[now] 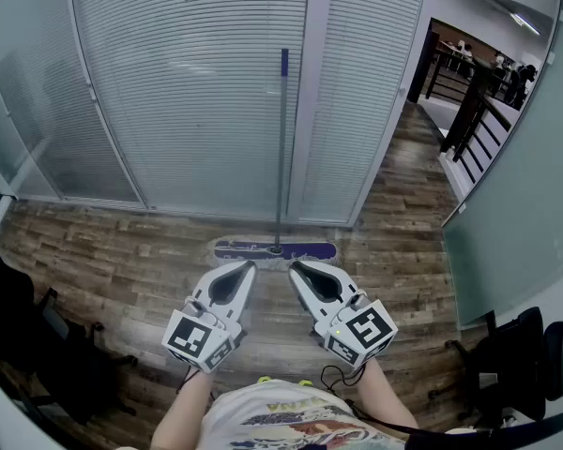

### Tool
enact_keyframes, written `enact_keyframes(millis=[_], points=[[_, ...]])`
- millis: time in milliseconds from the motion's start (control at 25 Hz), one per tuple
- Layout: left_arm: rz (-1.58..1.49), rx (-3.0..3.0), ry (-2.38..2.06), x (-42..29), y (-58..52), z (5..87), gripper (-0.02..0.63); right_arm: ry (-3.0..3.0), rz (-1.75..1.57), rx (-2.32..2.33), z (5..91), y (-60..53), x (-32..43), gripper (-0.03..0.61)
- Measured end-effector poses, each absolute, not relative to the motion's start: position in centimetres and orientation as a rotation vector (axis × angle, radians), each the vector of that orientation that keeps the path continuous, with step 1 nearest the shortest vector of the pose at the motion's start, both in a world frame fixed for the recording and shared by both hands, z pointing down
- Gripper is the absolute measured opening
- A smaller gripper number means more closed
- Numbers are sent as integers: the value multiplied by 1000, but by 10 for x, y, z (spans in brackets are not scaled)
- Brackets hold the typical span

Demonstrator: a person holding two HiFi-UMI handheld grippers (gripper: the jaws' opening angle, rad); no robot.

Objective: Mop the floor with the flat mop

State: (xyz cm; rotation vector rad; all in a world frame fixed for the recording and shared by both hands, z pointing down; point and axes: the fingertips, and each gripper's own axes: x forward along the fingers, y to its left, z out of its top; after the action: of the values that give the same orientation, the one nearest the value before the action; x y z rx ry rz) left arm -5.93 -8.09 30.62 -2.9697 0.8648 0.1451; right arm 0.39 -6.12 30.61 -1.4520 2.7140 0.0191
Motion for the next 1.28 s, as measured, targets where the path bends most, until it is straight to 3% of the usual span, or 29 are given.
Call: enact_keyframes(millis=[1280], points=[[108, -3012, 854, -85, -101, 327, 5, 2740, -58, -1488, 333, -88, -20, 40]])
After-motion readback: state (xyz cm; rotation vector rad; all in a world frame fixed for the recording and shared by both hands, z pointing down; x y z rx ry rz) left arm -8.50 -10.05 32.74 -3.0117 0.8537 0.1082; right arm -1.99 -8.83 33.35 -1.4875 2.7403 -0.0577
